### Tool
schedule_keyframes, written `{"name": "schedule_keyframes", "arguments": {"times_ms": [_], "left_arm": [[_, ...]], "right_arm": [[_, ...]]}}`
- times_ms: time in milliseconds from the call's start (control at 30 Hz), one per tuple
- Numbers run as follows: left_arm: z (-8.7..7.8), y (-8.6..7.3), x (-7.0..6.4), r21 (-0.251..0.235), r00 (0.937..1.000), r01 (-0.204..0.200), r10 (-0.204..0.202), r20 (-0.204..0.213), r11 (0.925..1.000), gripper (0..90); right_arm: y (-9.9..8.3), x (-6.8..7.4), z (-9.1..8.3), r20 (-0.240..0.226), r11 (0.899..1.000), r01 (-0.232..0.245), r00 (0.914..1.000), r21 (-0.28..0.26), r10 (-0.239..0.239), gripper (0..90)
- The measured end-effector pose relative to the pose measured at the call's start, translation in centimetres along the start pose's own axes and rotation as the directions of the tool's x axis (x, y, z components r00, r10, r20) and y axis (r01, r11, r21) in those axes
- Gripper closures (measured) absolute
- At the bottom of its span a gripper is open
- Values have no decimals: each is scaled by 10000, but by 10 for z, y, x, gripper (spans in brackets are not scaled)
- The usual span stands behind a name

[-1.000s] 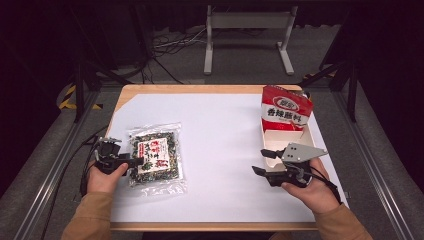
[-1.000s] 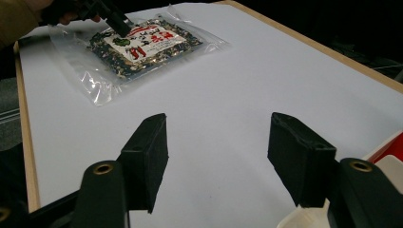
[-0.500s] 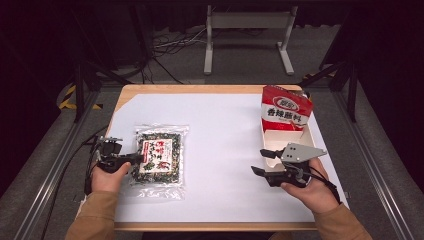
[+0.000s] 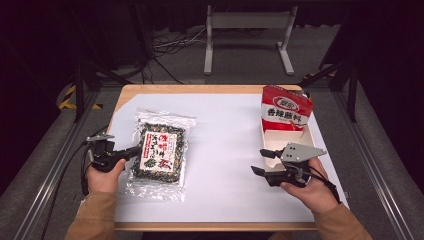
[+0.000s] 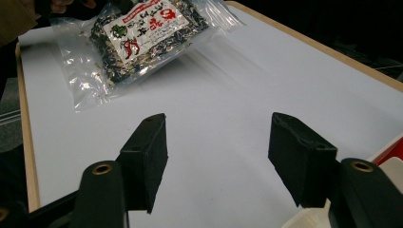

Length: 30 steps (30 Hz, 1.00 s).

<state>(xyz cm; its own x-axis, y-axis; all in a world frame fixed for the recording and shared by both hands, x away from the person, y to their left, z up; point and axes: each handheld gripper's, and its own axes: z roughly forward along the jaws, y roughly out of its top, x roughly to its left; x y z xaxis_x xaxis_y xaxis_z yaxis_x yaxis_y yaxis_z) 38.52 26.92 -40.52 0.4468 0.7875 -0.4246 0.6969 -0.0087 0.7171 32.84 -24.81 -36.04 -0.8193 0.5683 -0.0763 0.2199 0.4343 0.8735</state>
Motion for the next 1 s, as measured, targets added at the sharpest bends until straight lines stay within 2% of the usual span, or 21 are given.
{"name": "schedule_keyframes", "arguments": {"times_ms": [33, 133, 233, 400, 500, 533, 600, 667, 700, 767, 800, 833, 1000], "left_arm": [[-3, 1, -3, -154, 9998, -120, 122, 130, 9998, 831], [-9, 3, -14, -513, 9986, -494, 503, 157, 9975, 836], [-16, 5, -27, -851, 9949, -964, 986, 227, 9917, 839], [-26, 8, -46, -1306, 9870, -1505, 1565, 369, 9799, 843], [-30, 8, -56, -1615, 9817, -1770, 1858, 409, 9709, 845], [-32, 9, -59, -1716, 9782, -1930, 2031, 433, 9661, 845], [-33, 9, -62, -1802, 9776, -1936, 2052, 478, 9644, 846], [-37, 10, -69, -1983, 9705, -2211, 2354, 516, 9549, 846], [-37, 10, -69, -1983, 9705, -2211, 2354, 516, 9549, 847], [-41, 10, -76, -2200, 9649, -2375, 2560, 595, 9462, 847], [-41, 10, -76, -2200, 9649, -2375, 2560, 595, 9462, 848], [-42, 10, -79, -2322, 9625, -2452, 2651, 581, 9413, 848], [-46, 10, -89, -2658, 9547, -2537, 2850, 858, 9300, 849]], "right_arm": [[0, 0, 0, -6, 10000, -26, 10000, -5, 26, 388], [0, 0, 1, -10, 10000, -45, 10000, 28, 45, 389], [0, 1, 2, -38, 10000, -19, 10000, 48, 19, 389], [1, 1, 2, -44, 10000, -26, 10000, 29, 26, 388], [1, 2, 3, -69, 10000, -11, 10000, 16, 11, 389], [2, 3, 3, -87, 10000, -31, 10000, 10, 31, 389], [2, 3, 3, -101, 10000, -4, 9999, -13, 4, 389], [4, 4, 4, -89, 10000, -8, 10000, -39, 8, 389], [4, 4, 4, -89, 10000, -8, 10000, -39, 8, 389], [7, 5, 5, -132, 10000, -17, 9999, -81, 16, 389], [8, 5, 6, -140, 9999, -24, 9999, -103, 23, 389], [8, 5, 6, -140, 9999, -24, 9999, -103, 23, 389], [17, 7, 9, -300, 9988, -325, 9991, -368, 314, 389]]}}
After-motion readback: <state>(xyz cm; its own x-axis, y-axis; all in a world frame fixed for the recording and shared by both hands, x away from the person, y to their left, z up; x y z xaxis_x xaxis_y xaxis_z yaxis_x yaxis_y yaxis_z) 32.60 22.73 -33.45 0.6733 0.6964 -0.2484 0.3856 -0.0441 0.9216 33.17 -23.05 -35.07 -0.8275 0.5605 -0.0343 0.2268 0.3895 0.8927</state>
